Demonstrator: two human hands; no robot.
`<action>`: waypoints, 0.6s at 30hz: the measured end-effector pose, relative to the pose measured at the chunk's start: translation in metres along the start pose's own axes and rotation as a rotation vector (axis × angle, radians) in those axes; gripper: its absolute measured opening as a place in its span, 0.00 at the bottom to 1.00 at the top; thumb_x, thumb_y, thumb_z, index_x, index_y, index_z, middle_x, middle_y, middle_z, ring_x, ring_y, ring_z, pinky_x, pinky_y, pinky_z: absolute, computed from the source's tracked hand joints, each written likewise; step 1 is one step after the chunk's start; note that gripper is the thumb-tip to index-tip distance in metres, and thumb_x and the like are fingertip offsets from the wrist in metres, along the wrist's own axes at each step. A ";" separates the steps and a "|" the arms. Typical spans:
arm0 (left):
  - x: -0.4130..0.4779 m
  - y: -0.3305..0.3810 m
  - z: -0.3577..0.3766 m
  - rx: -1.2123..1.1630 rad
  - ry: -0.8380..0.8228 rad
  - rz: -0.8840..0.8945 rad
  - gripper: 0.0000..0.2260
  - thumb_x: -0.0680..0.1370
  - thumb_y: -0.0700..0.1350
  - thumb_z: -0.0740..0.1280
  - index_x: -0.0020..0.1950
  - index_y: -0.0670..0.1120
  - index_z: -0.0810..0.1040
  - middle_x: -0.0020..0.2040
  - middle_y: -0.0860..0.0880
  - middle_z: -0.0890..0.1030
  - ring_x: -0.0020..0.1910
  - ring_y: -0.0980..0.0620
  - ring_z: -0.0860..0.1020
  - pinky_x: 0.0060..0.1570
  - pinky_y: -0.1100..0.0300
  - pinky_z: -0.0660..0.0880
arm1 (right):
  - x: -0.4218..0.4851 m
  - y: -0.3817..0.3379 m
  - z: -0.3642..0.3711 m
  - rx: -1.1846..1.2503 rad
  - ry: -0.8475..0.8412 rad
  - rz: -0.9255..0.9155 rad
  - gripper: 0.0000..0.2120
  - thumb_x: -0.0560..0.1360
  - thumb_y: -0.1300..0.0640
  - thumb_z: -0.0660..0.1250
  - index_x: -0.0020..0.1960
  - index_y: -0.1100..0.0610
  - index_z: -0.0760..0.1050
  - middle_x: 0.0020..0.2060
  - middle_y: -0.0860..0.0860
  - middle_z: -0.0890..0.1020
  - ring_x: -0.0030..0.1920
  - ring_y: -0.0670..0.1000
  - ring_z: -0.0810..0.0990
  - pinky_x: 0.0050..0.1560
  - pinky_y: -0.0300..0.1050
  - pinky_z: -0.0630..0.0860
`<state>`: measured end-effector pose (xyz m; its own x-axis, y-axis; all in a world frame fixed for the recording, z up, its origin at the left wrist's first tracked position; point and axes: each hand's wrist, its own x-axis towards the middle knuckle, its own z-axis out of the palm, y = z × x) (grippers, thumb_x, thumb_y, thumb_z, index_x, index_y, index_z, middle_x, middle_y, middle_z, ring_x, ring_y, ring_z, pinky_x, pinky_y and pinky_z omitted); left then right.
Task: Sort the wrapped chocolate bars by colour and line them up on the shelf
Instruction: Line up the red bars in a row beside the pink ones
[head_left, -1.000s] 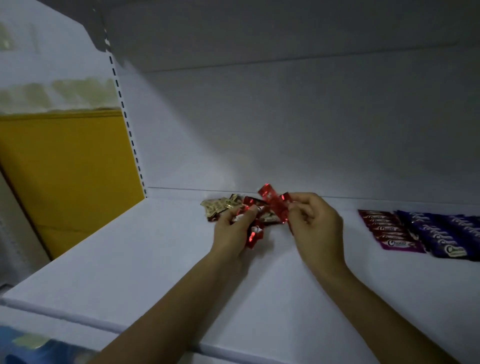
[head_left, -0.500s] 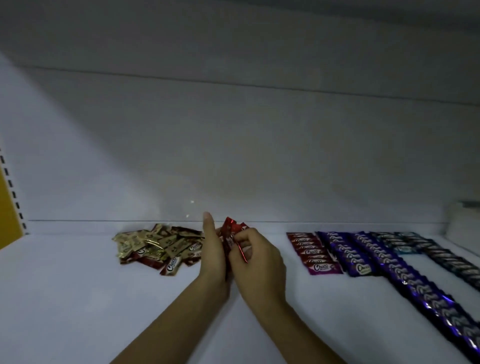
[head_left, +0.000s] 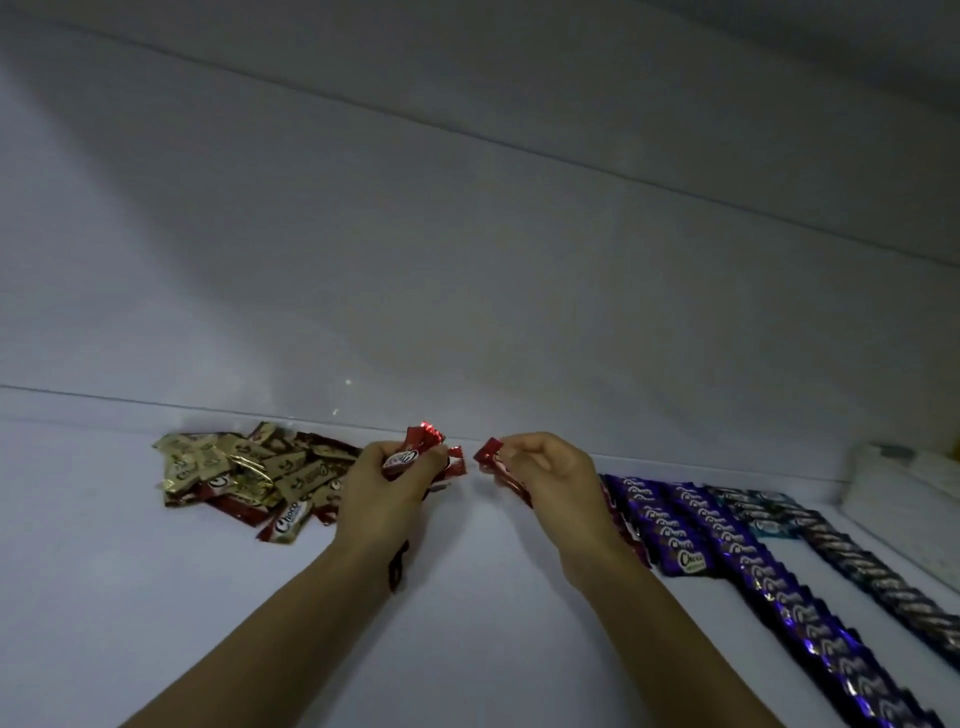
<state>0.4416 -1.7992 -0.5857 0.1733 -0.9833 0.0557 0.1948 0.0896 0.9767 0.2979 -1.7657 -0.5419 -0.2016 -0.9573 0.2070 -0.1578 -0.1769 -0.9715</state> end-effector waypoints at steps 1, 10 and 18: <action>-0.001 -0.001 0.002 0.027 -0.009 0.033 0.10 0.72 0.50 0.74 0.47 0.48 0.78 0.39 0.52 0.80 0.33 0.59 0.78 0.32 0.64 0.69 | 0.001 0.002 -0.003 -0.020 -0.012 0.004 0.04 0.75 0.65 0.66 0.45 0.58 0.79 0.38 0.48 0.85 0.36 0.42 0.82 0.36 0.29 0.74; -0.005 -0.002 0.004 0.123 -0.044 0.106 0.10 0.72 0.50 0.73 0.48 0.51 0.76 0.41 0.53 0.80 0.32 0.61 0.76 0.31 0.66 0.68 | 0.006 0.006 -0.020 -0.022 -0.071 -0.016 0.15 0.73 0.75 0.60 0.40 0.57 0.76 0.38 0.54 0.82 0.40 0.51 0.82 0.39 0.36 0.79; -0.007 0.001 0.003 0.071 -0.036 0.080 0.08 0.73 0.50 0.72 0.47 0.52 0.75 0.43 0.52 0.80 0.37 0.57 0.76 0.35 0.62 0.68 | 0.003 0.007 -0.023 -0.620 -0.137 -0.268 0.04 0.75 0.59 0.67 0.46 0.52 0.79 0.38 0.42 0.78 0.37 0.41 0.76 0.41 0.38 0.74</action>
<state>0.4375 -1.7931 -0.5846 0.1504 -0.9786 0.1402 0.1130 0.1579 0.9810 0.2736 -1.7647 -0.5457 0.0387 -0.9263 0.3748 -0.7175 -0.2868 -0.6348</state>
